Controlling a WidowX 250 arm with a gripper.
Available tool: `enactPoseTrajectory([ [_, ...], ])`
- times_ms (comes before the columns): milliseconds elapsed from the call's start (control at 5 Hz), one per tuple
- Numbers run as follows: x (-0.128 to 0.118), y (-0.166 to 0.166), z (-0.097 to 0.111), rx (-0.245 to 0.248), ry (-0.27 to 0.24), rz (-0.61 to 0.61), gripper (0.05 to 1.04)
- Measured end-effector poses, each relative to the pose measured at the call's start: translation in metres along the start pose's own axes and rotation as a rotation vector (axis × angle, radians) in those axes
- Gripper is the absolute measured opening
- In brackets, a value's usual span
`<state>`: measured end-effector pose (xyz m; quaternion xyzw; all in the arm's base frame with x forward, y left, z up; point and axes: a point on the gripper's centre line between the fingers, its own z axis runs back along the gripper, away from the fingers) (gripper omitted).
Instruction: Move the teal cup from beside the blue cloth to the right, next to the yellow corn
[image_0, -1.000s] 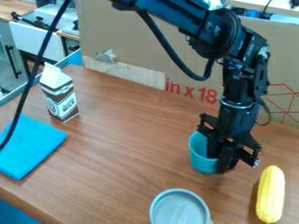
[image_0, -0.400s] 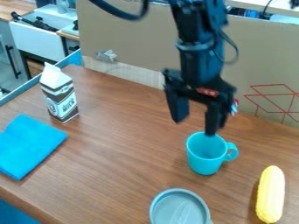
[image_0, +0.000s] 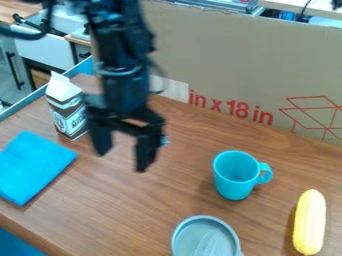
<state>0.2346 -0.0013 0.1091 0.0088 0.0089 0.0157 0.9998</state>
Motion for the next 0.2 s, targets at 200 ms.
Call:
enactPoseTrajectory([
  [200,-0.013,0.0463,-0.002,-0.007,0.006,0.092,1.005],
])
